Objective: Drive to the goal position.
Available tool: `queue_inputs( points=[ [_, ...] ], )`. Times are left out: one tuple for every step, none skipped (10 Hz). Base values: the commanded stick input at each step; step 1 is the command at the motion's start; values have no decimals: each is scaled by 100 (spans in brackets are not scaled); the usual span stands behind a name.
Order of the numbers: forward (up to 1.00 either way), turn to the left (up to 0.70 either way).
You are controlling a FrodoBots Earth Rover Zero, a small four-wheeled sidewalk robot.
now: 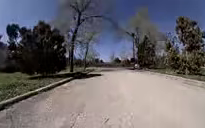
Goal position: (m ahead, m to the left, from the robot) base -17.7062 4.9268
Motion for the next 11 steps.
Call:
queue_inputs(
  points=[
    [85, 0],
    [85, 0],
    [85, 0],
    [85, 0],
    [85, 0],
    [85, 0],
    [85, 0],
    [85, 0],
    [85, 0],
    [85, 0],
    [85, 0]
  ],
)
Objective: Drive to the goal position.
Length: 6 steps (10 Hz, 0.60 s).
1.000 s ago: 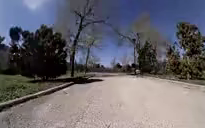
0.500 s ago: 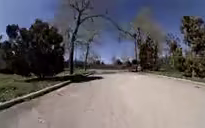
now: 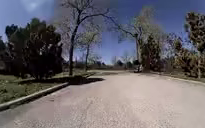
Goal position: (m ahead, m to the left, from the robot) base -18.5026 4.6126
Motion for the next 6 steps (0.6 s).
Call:
queue_inputs(
  points=[
    [85, 0],
    [85, 0],
    [85, 0],
    [85, 0],
    [85, 0],
    [85, 0]
  ],
)
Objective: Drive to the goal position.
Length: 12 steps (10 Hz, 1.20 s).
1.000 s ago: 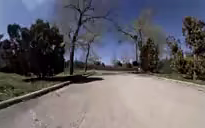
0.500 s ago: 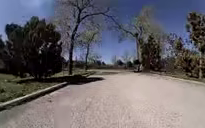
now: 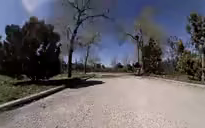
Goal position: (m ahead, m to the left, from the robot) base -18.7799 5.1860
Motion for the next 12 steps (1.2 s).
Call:
queue_inputs(
  points=[
    [85, 0],
    [85, 0],
    [85, 0],
    [85, 0],
    [85, 0],
    [77, 0],
    [61, 0],
    [45, 0],
    [29, 0],
    [13, 0],
    [9, 0],
    [49, 0]
  ],
)
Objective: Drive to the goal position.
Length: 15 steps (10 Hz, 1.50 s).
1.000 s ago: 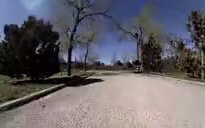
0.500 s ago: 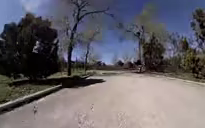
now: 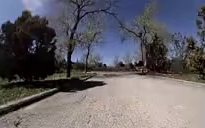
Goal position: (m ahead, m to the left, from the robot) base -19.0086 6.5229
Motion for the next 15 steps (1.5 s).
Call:
queue_inputs(
  points=[
    [85, 0],
    [85, 0],
    [85, 0],
    [85, 0],
    [85, 0],
    [85, 0],
    [85, 0],
    [85, 0],
    [85, 0],
    [85, 0],
    [85, 0],
    [85, 0],
    [85, 0],
    [85, 0],
    [85, 0]
  ],
)
